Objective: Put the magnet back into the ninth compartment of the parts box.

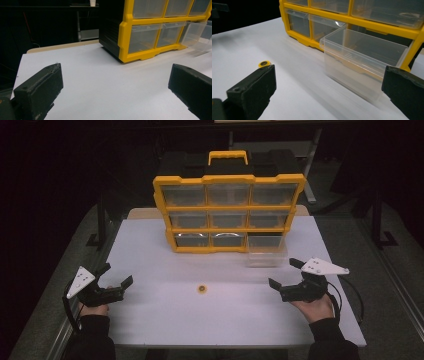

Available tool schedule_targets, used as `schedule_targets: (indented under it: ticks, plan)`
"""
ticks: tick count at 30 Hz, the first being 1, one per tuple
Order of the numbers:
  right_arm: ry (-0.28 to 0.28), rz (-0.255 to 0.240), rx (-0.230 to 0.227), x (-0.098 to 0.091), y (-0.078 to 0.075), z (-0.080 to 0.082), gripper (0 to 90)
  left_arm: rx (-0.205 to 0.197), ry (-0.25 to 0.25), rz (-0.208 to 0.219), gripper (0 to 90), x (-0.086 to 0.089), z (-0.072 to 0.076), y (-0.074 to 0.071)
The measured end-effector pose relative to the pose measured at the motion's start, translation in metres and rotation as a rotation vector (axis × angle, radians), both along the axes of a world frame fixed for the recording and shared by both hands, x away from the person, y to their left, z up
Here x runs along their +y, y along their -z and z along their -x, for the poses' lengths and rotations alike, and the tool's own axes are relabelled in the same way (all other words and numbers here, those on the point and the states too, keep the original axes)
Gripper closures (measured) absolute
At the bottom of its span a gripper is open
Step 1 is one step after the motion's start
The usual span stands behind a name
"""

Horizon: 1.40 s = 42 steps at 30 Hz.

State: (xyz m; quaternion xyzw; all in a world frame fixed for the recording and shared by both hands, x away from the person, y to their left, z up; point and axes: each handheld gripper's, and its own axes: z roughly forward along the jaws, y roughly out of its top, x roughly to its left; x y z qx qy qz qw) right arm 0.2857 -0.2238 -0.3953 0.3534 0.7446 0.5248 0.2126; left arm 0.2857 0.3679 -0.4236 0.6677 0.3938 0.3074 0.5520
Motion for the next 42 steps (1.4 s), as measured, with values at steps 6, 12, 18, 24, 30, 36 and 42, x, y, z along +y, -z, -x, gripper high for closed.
schedule_targets:
  ticks: [6,12,18,24,30,36,42]
  plan:
    - [-0.008,0.002,0.004,0.002,-0.002,-0.001,0.0,0.000,-0.003,-0.001,0.0,0.000,0.000,0.000]
    - [-0.038,0.007,0.022,0.007,-0.002,-0.003,0.0,-0.001,-0.001,0.001,0.0,-0.001,0.000,0.000]
    - [-0.051,0.021,0.034,0.012,-0.002,-0.005,0.0,-0.001,-0.004,0.003,0.0,0.000,0.000,0.000]
    - [-0.063,0.027,0.040,0.016,-0.003,-0.007,0.0,-0.006,-0.015,-0.005,0.0,0.000,0.000,0.000]
    - [-0.085,0.038,0.055,0.021,-0.004,-0.008,0.0,-0.007,-0.018,0.000,0.0,0.001,0.001,0.000]
    - [-0.098,0.044,0.063,0.026,-0.005,-0.011,0.0,-0.010,-0.013,-0.005,0.0,0.000,0.001,0.000]
    - [-0.112,0.055,0.067,0.032,-0.006,-0.012,0.0,-0.009,-0.014,0.002,0.0,0.000,0.001,0.000]
